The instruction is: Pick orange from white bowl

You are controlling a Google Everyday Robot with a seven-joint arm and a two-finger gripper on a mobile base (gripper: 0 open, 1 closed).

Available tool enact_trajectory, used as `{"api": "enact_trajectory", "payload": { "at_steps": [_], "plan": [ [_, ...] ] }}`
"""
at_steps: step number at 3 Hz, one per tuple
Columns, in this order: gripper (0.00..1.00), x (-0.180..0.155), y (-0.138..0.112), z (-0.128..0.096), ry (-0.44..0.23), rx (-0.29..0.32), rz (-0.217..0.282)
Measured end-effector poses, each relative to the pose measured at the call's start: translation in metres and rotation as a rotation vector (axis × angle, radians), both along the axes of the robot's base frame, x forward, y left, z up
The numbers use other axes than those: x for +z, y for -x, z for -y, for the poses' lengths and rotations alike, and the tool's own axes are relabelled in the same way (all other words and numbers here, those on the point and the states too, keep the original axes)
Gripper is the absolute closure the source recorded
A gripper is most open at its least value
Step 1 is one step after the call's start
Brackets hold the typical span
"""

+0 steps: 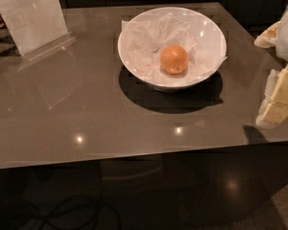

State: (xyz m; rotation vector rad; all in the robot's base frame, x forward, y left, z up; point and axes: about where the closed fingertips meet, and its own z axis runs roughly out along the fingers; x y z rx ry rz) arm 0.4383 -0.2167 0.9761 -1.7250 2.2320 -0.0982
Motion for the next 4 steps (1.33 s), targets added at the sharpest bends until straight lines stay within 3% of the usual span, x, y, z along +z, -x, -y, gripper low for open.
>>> {"api": "enact_trajectory", "payload": {
  "at_steps": [1, 2, 4],
  "plan": [
    [0.0, -0.001, -0.006, 0.0, 0.002, 0.006, 0.002],
    [0.0, -0.008, -0.028, -0.001, -0.016, 0.037, -0.007],
    [0.0, -0.018, -0.098, -0.026, -0.114, 0.154, -0.014]
  ]
}}
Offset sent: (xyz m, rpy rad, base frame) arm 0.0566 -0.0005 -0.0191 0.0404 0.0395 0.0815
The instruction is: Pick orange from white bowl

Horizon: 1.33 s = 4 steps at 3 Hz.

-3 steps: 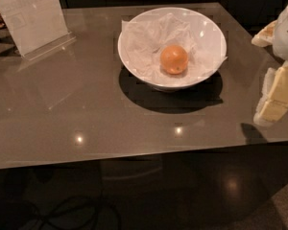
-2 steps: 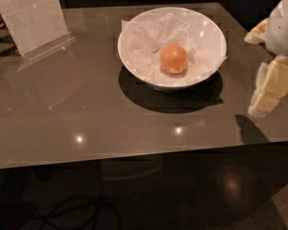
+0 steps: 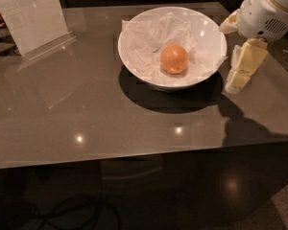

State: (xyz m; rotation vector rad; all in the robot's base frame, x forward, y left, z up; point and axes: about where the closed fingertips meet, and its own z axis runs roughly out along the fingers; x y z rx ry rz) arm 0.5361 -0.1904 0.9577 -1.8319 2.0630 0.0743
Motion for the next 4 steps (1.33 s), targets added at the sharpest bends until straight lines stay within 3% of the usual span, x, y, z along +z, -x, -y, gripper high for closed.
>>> {"api": "enact_trajectory", "payload": {
  "at_steps": [1, 2, 3, 4],
  "plan": [
    [0.0, -0.009, -0.029, -0.015, -0.054, 0.038, -0.011],
    [0.0, -0.025, -0.065, -0.046, -0.099, 0.111, -0.039],
    [0.0, -0.025, -0.065, -0.046, -0.1, 0.112, -0.039],
    [0.0, -0.03, -0.07, -0.041, -0.112, 0.075, -0.034]
  ]
}}
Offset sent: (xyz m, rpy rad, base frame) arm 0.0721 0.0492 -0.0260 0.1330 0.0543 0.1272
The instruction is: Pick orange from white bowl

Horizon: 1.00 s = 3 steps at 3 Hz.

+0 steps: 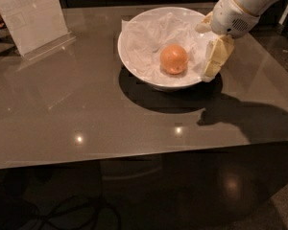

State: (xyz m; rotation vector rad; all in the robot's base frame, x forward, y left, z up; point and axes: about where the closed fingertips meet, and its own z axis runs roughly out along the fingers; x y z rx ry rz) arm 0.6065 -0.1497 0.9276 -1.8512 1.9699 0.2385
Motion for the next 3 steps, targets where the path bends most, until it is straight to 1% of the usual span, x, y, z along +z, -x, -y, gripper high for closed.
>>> {"api": "enact_trajectory", "payload": {
  "at_steps": [1, 2, 3],
  "plan": [
    [0.0, -0.002, -0.017, -0.002, 0.006, 0.011, 0.01],
    [0.0, -0.002, -0.038, -0.006, -0.013, 0.022, 0.03],
    [0.19, -0.002, -0.042, -0.008, -0.017, 0.018, 0.04]
  ]
}}
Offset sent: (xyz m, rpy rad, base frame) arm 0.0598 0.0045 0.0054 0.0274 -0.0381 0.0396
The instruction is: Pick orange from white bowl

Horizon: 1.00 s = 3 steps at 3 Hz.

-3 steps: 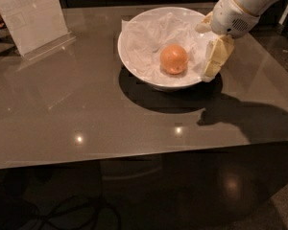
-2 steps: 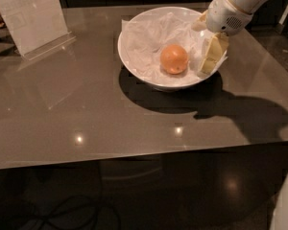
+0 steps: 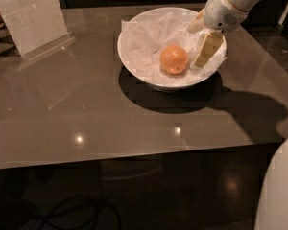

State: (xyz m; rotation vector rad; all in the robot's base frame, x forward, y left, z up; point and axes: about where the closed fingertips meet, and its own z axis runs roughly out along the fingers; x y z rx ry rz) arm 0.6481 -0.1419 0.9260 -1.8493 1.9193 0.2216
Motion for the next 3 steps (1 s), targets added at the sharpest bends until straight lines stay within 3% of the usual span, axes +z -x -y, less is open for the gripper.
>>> {"api": "enact_trajectory", "payload": {
  "at_steps": [1, 2, 3],
  "plan": [
    [0.18, 0.0, 0.0, 0.0, 0.0, 0.0, 0.0],
    [0.09, -0.004, -0.004, 0.002, -0.011, -0.018, 0.012],
    [0.1, -0.015, -0.014, -0.005, -0.027, -0.004, 0.003]
  ]
}}
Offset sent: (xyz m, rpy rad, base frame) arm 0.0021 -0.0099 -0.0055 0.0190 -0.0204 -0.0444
